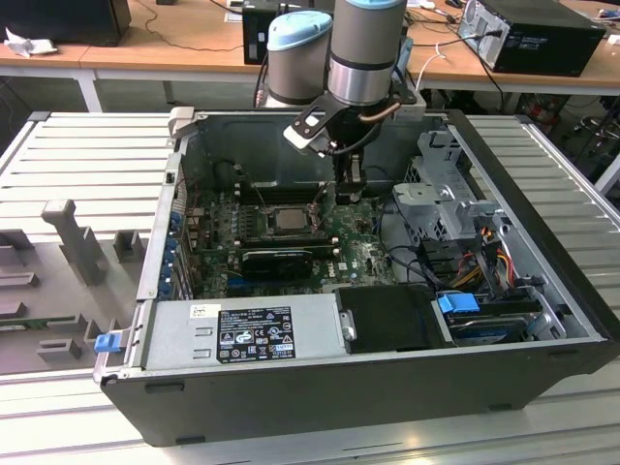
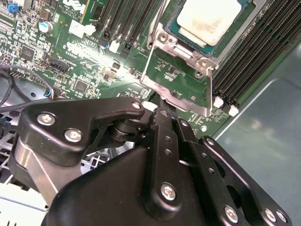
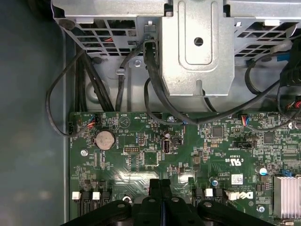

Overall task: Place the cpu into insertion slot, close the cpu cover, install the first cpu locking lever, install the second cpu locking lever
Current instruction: 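Close the cpu cover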

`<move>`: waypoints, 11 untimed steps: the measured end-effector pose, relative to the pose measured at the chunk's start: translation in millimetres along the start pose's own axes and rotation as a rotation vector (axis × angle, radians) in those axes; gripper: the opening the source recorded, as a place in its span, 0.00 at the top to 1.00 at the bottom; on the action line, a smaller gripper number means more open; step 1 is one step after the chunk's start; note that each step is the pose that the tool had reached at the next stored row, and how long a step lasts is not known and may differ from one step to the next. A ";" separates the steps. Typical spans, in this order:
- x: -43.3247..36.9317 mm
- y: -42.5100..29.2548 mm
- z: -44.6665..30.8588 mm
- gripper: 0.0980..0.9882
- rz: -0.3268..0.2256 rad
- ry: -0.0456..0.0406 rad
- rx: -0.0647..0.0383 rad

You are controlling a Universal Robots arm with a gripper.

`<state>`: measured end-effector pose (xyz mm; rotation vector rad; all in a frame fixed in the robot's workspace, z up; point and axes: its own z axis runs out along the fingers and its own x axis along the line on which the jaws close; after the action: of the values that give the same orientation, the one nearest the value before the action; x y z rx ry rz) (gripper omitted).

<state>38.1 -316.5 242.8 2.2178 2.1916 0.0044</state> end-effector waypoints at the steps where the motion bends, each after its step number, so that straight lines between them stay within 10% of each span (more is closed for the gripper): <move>1: 0.0 -0.3 0.1 0.99 0.000 0.0001 0.000; 11: 0.0 -6.1 1.3 0.99 0.000 0.0002 0.000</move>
<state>32.0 -316.5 241.3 2.2177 2.1918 0.0047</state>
